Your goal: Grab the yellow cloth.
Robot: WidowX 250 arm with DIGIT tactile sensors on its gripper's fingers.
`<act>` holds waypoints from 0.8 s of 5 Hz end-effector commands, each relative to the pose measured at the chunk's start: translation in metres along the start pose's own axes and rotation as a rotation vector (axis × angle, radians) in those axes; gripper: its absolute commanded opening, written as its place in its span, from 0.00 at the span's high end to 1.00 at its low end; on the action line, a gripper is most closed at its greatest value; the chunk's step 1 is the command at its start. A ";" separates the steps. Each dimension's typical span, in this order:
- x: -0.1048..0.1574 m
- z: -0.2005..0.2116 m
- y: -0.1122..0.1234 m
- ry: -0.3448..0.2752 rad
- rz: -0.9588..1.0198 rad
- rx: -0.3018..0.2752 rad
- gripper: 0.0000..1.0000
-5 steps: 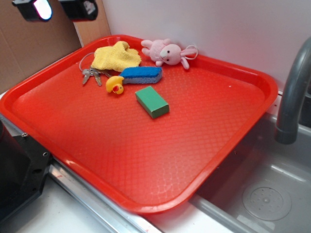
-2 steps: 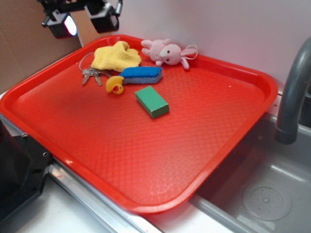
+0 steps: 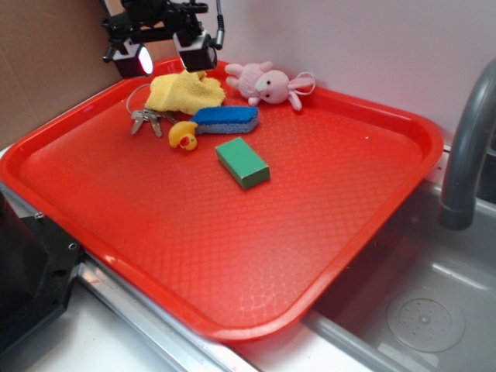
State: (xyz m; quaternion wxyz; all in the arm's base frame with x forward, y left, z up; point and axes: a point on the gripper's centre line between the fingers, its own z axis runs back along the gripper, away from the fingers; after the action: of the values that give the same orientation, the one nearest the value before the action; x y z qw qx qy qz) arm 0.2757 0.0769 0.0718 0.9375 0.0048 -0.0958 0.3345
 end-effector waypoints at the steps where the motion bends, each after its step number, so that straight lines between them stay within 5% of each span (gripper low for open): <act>1: 0.032 -0.015 0.018 -0.038 0.061 0.047 0.00; 2: 0.034 -0.029 0.011 -0.033 0.044 0.081 0.00; 3: 0.036 -0.036 0.009 -0.020 0.026 0.077 0.43; 4: 0.034 -0.038 0.010 -0.026 0.040 0.092 1.00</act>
State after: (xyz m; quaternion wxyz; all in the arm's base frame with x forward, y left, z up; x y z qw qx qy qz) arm 0.2955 0.1059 0.0285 0.9283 0.0524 -0.0717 0.3610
